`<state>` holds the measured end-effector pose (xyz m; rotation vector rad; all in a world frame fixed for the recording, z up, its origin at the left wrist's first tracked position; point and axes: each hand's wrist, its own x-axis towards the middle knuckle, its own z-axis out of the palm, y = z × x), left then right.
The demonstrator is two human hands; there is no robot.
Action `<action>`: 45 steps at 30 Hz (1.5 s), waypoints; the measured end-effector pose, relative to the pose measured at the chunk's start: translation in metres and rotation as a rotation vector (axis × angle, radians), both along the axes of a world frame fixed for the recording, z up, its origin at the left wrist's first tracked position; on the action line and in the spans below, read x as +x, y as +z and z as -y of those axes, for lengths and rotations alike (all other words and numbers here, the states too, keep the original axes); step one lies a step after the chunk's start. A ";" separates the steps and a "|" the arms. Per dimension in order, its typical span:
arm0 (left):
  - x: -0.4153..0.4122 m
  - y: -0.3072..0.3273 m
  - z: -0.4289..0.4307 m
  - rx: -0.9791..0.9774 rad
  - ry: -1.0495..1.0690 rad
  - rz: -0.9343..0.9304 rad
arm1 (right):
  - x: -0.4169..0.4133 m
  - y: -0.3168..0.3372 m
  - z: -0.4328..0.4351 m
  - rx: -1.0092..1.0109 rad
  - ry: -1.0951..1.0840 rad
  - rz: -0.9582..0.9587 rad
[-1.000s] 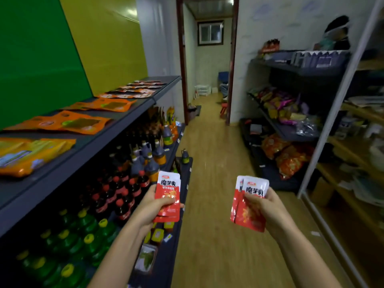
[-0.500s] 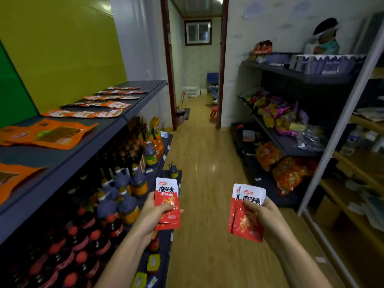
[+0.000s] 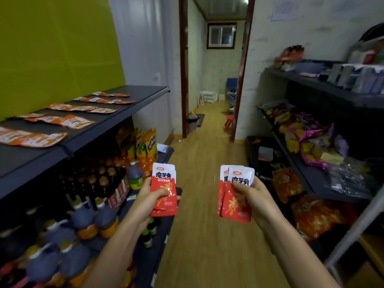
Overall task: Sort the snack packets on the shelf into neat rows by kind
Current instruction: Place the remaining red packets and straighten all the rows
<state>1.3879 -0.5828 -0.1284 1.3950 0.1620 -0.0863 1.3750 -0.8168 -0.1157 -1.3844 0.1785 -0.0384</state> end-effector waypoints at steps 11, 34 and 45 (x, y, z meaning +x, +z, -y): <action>0.179 -0.023 0.030 0.037 0.040 -0.051 | 0.189 -0.034 0.020 0.122 0.071 -0.130; 0.512 0.015 -0.001 0.078 0.404 0.043 | 0.609 0.015 -0.068 0.179 0.610 -0.097; 0.584 0.057 0.006 0.078 0.838 0.220 | 0.731 0.064 -0.148 0.028 1.181 0.061</action>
